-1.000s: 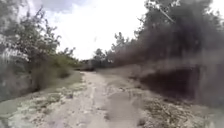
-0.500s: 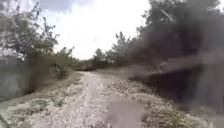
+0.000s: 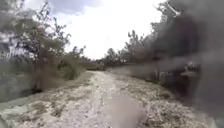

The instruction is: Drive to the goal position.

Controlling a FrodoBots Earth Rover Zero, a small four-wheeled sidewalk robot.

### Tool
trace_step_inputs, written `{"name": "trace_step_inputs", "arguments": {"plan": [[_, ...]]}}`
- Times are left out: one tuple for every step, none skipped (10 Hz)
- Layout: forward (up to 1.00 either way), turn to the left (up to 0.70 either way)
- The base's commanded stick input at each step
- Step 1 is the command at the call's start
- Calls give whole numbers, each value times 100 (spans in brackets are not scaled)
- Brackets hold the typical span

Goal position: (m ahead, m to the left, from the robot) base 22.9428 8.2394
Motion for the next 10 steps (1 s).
{"name": "trace_step_inputs", "arguments": {"plan": [[70, 0], [70, 0], [70, 0], [70, 0], [70, 0], [70, 0], [70, 0], [70, 0], [70, 0], [70, 0]]}}
